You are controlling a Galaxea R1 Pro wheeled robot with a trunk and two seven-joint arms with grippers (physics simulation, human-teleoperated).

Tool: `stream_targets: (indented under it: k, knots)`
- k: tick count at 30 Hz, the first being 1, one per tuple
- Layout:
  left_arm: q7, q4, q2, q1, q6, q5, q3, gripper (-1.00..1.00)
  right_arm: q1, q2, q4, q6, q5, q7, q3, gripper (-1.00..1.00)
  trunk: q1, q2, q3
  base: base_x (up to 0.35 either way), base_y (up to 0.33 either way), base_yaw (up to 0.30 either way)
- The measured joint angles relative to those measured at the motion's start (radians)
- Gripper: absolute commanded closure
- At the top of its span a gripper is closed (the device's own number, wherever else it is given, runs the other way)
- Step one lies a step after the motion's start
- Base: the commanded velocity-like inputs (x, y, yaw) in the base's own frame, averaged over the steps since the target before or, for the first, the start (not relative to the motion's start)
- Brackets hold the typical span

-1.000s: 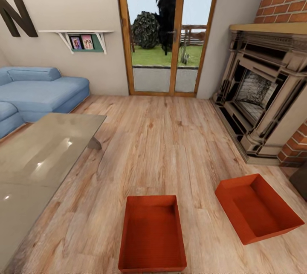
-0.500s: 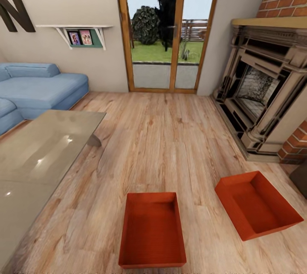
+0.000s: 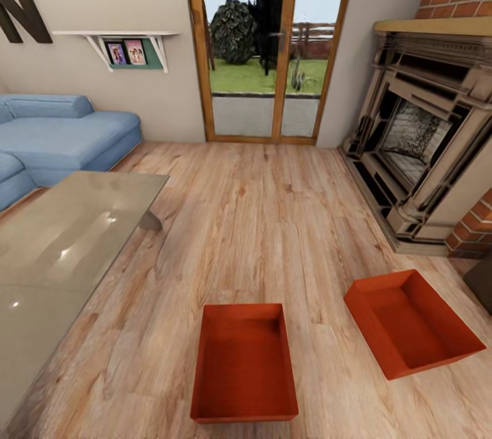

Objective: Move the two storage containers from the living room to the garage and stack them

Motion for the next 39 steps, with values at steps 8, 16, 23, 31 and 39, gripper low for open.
stream_targets:
  k: [8,16,23,31,39]
  knots:
    - [0.0,0.0,0.0,0.0,0.0,0.0,0.0,-1.0,0.0,0.0,0.0,0.001,0.0,-0.001,0.0,-1.0,0.0,0.0,-0.013,0.0,0.0,0.0]
    - [0.0,0.0,0.0,0.0,0.0,0.0,0.0,-1.0,-0.001,-0.001,0.0,0.002,-0.001,0.0,0.0,-1.0,0.0,0.0,-0.026,0.0,0.0,0.0]
    - [0.0,0.0,0.0,0.0,0.0,0.0,0.0,-1.0,-0.001,-0.006,0.0,-0.003,-0.003,-0.002,-0.003,-1.0,0.0,0.0,-0.038,0.0,0.0,0.0]
    - [0.0,0.0,0.0,0.0,0.0,0.0,0.0,-1.0,-0.001,0.0,0.0,-0.005,0.0,-0.003,-0.002,-1.0,0.0,0.0,-0.051,0.0,0.0,0.0]
    - [0.0,-0.003,0.001,0.0,-0.001,0.002,0.002,-1.0,-0.001,0.001,0.0,-0.005,0.0,-0.003,-0.002,-1.0,0.0,0.0,-0.064,0.0,0.0,0.0]
